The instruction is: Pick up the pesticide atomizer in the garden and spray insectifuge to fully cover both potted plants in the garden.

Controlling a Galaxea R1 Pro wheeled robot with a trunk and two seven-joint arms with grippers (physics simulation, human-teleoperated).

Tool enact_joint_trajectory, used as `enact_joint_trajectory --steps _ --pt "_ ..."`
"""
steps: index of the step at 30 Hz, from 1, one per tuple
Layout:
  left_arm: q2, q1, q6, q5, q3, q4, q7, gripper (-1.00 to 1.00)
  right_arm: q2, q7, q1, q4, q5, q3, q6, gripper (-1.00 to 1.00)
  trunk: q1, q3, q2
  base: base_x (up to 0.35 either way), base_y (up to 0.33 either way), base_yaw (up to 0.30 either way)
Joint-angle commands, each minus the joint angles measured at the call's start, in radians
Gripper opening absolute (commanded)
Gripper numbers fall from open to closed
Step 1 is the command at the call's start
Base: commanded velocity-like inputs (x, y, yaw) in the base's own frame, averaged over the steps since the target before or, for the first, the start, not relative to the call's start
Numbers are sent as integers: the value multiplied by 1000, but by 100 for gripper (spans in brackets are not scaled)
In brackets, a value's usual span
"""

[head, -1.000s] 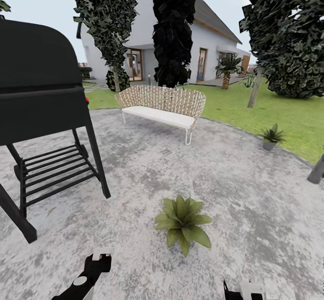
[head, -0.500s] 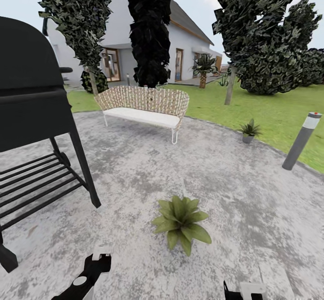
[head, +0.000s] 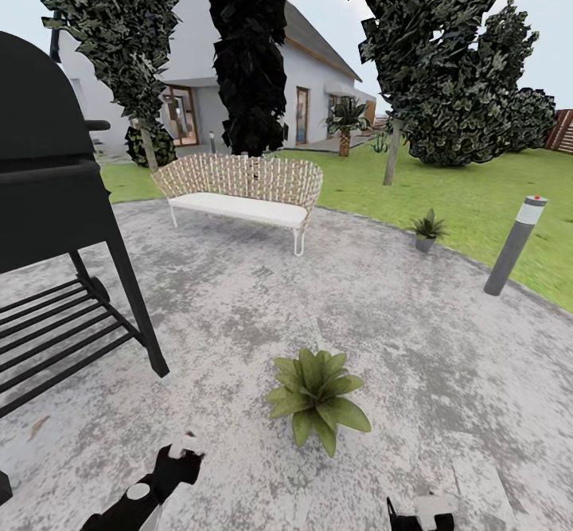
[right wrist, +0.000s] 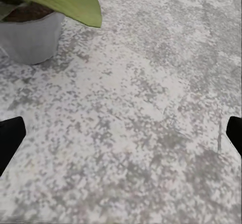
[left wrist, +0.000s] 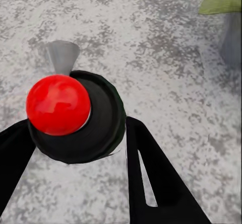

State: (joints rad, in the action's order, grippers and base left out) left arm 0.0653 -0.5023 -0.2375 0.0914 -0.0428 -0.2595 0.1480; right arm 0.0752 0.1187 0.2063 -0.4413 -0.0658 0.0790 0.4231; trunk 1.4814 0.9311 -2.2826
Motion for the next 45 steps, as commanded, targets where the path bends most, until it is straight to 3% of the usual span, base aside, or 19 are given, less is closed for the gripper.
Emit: enact_joint_trajectory --steps 1,4,10,11,13,14,18,21,22,29,34,39,40,45 --pt "33 -2 -6 68 -15 0 93 -100 13 9 9 -32 -115 42 0 100 0 1 0 0 0 0" --pt "61 -2 -6 86 -17 -11 187 -100 18 -8 14 -81 -220 48 -3 100 0 1 0 0 0 0" --pt "113 1 -6 107 -19 -68 325 -100 24 -162 15 -97 -260 46 -7 100 0 1 0 0 0 0" --pt "115 -1 -4 218 -18 -72 377 -100 26 -194 16 -108 -262 47 -50 100 0 1 0 0 0 0" --pt "114 -3 -2 274 -17 -73 392 -100 27 -205 16 -117 -264 48 -71 100 0 1 0 0 0 0" --pt "110 -4 0 322 -17 -75 407 -100 37 -326 22 -135 -273 47 -84 100 0 1 0 0 0 0" --pt "103 -22 16 354 -17 -81 481 -100 60 -504 57 -181 -278 46 -91 100 0 1 0 0 0 0" --pt "101 -27 32 381 -17 -107 517 -100 64 -552 68 -189 -278 47 -91 100 0 1 0 0 0 0" --pt "100 -29 69 408 -17 -137 548 -100 65 -613 73 -191 -278 46 -92 100 0 1 0 0 0 0" --pt "88 -30 125 450 -17 -183 587 -100 65 -684 98 -198 -275 46 -92 100 0 1 0 0 0 0" --pt "55 -30 132 518 -41 -188 591 -100 57 -698 109 -200 -274 50 -92 100 0 1 0 0 0 0" --pt "25 -30 165 562 -55 -189 591 -100 54 -814 136 -199 -275 53 -92 100 0 1 0 0 0 0" --pt "22 -30 173 566 -56 -190 591 -100 54 -844 149 -199 -275 53 -92 -100 0 1 0 0 0 0" --pt "11 -30 182 569 -57 -191 591 -100 51 -874 167 -200 -274 53 -92 -100 0 1 0 0 0 0"
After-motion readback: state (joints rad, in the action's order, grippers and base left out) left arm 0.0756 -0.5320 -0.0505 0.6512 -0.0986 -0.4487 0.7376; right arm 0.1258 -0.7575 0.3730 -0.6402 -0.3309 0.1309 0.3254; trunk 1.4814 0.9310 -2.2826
